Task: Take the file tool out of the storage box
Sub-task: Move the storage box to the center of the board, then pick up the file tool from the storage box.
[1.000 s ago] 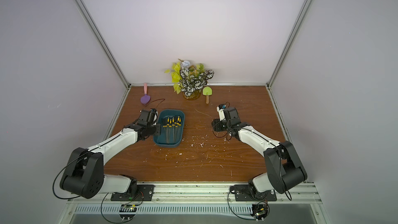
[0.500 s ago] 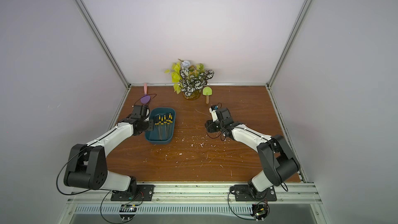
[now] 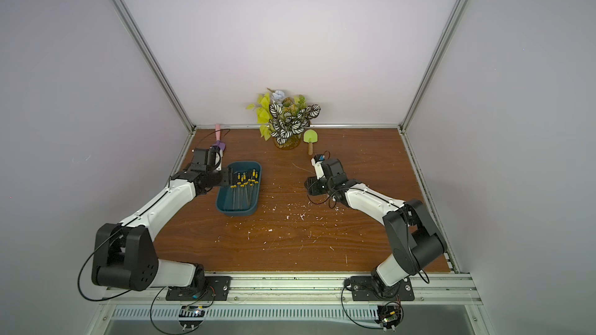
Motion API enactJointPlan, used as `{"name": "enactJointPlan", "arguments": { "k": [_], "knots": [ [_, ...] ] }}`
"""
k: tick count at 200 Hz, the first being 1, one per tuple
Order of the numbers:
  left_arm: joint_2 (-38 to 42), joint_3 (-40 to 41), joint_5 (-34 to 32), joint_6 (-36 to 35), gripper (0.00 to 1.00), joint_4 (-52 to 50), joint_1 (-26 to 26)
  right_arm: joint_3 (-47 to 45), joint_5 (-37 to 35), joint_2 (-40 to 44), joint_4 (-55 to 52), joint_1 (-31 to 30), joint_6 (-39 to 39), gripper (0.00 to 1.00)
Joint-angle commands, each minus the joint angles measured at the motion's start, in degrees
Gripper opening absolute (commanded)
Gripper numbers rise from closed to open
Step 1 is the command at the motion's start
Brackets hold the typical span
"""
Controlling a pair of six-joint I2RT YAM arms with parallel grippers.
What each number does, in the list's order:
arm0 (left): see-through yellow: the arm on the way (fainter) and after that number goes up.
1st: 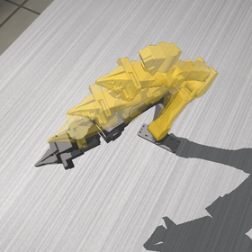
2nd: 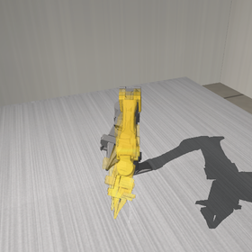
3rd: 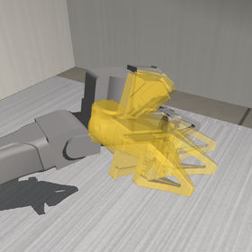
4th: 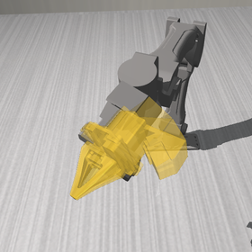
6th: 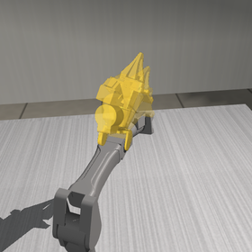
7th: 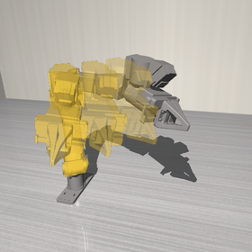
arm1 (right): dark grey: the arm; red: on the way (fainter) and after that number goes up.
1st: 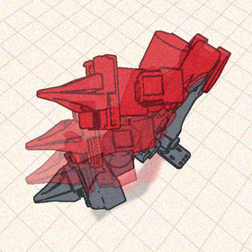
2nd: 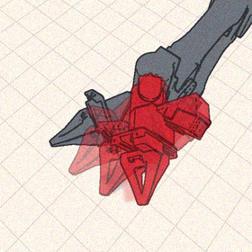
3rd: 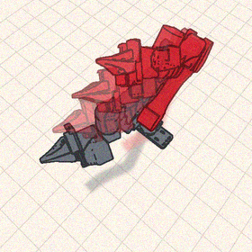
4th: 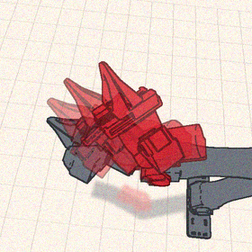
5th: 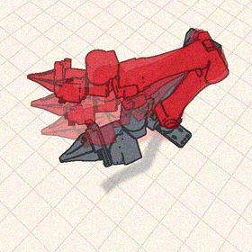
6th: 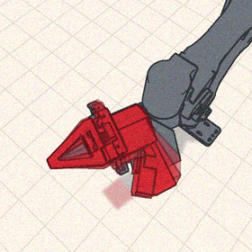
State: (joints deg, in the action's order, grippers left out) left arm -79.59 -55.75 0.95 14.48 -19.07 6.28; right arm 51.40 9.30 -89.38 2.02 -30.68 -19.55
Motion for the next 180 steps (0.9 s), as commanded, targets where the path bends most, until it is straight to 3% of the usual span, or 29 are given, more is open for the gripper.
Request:
{"name": "enactJointPlan", "arguments": {
  "k": [1,58,134,180],
  "knots": [
    [-0.4,-0.5,5.5,5.9,0.70,2.8,1.7,1.4,0.1,0.1,2.0,-0.3,-1.3,0.56],
    [-11.3,-2.0,6.1,9.8,0.60,4.7,4.1,1.8,-0.1,-0.6,0.4,-0.4,-0.3,0.56],
    [-19.5,-6.1,3.1,9.5,0.54,6.1,4.2,-0.4,-0.4,-0.7,0.6,-0.4,-0.4,0.56],
    [-23.2,-8.7,1.7,9.3,0.46,5.2,4.7,0.0,-0.2,-1.8,-0.1,-0.4,0.3,0.56]
  ]
}}
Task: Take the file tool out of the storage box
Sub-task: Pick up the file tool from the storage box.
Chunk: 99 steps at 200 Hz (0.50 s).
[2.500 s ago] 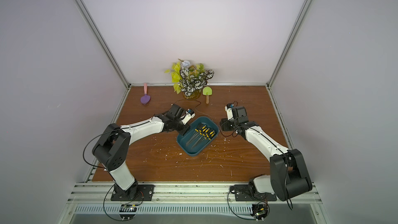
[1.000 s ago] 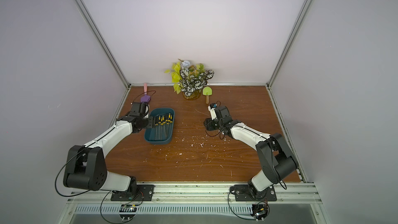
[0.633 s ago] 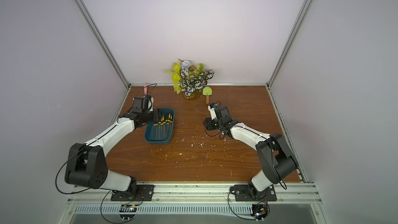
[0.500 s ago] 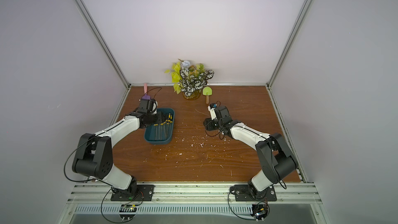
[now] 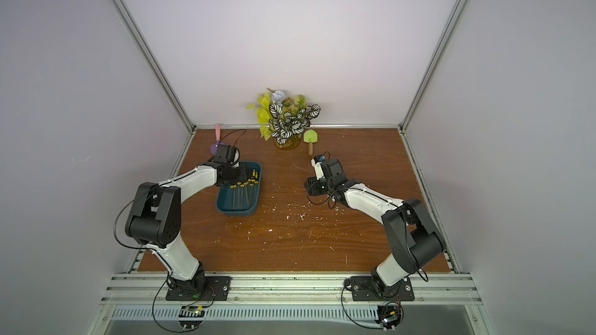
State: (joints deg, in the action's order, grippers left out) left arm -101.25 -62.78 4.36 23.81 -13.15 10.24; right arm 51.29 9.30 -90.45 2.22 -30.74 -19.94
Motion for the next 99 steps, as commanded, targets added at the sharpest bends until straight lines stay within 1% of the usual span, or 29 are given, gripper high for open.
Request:
{"name": "enactJointPlan", "arguments": {
  "k": [1,48,53,58,78,99],
  "knots": [
    [-1.6,-1.7,-1.8,-0.1,0.46,-0.8,0.7,0.2,-0.2,-0.8,-0.3,-0.4,0.6,0.56],
    [-3.2,-1.9,-2.8,-0.4,0.43,-1.6,1.2,-0.1,0.0,-1.5,-0.7,-0.4,0.9,0.57],
    [-3.4,-1.9,-2.9,-0.5,0.41,-1.8,1.4,-0.1,0.0,-1.4,-0.6,-0.4,0.8,0.57],
    [-3.6,-2.0,-2.9,-0.5,0.38,-2.0,1.3,-0.2,0.0,-1.4,-0.7,-0.4,0.8,0.56],
    [-3.7,-2.5,-3.7,-0.8,0.15,-3.2,1.5,-0.3,0.0,-1.2,-0.6,-0.4,0.8,0.56],
    [-2.5,-2.9,-4.8,-1.0,0.07,-4.1,1.6,-0.4,0.0,-1.2,-0.5,-0.3,0.9,0.56]
  ]
}}
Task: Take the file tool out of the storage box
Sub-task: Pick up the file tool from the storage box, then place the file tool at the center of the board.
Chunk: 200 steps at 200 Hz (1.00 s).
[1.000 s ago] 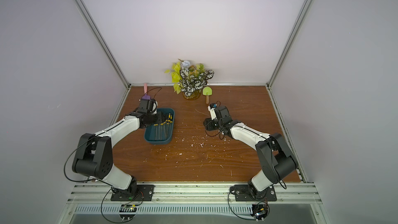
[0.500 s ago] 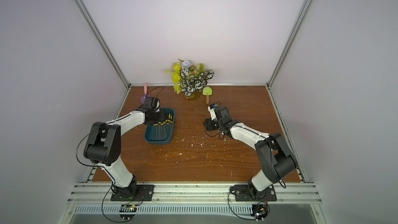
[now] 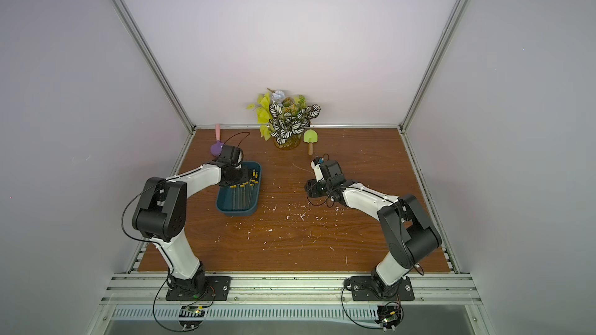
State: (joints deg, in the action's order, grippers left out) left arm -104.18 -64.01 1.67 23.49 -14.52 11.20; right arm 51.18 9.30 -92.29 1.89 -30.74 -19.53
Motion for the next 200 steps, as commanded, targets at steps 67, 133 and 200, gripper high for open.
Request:
{"name": "enactJointPlan", "arguments": {
  "k": [67,133,200],
  "knots": [
    [9.1,-9.1,-1.1,0.0,0.12,-11.5,1.1,0.9,0.0,0.9,0.2,-0.4,0.7,0.56],
    [7.6,-16.6,-0.4,5.3,0.01,-16.9,11.8,0.5,-0.8,0.9,-0.1,-0.3,1.7,0.57],
    [-1.9,-15.3,-1.8,9.3,0.00,-11.7,18.8,-0.6,-0.6,1.5,0.5,-0.3,1.1,0.57]
  ]
}}
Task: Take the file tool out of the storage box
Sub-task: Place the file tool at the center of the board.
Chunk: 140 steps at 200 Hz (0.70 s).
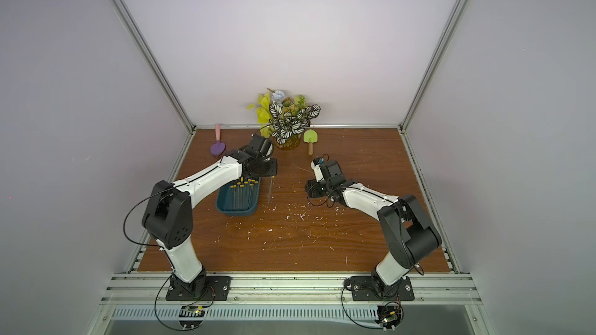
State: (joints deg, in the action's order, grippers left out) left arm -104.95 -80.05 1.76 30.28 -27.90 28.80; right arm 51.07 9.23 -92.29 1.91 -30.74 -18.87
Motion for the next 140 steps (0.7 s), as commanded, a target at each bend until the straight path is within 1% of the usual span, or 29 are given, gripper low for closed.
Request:
{"name": "enactJointPlan", "arguments": {
  "k": [1,17,28,43,51,61,82,105,140],
  "knots": [
    [-1.3,0.8,-2.0,2.6,0.00,1.7,1.2,-0.5,-0.6,1.5,0.5,-0.2,0.4,0.57],
    [-2.9,1.4,-2.8,2.8,0.00,2.3,1.4,-1.2,-0.5,1.8,0.6,-0.3,0.3,0.57],
    [-4.0,1.8,-3.4,2.8,0.03,2.6,1.4,-1.7,-0.5,1.9,0.7,-0.3,0.2,0.57],
    [-5.1,2.2,-3.7,2.4,0.04,2.9,1.4,-2.2,-0.7,2.1,0.8,-0.3,0.2,0.57],
    [-5.6,2.4,-3.8,2.3,0.07,3.2,1.4,-2.4,-0.9,2.3,0.8,-0.3,0.2,0.57],
    [-6.1,2.5,-4.2,2.2,0.13,3.2,1.4,-2.6,-1.2,2.4,0.8,-0.3,0.2,0.57],
    [-6.8,3.1,-4.7,2.3,0.17,3.8,1.5,-2.9,-1.2,2.2,0.9,-0.3,0.2,0.57],
    [-7.3,3.7,-5.0,2.3,0.19,4.3,1.4,-3.3,-1.2,2.0,1.3,-0.3,0.0,0.57],
    [-7.1,4.1,-5.5,2.0,0.28,4.8,1.4,-3.5,-1.2,2.0,1.4,-0.2,0.0,0.57]
  ]
}}
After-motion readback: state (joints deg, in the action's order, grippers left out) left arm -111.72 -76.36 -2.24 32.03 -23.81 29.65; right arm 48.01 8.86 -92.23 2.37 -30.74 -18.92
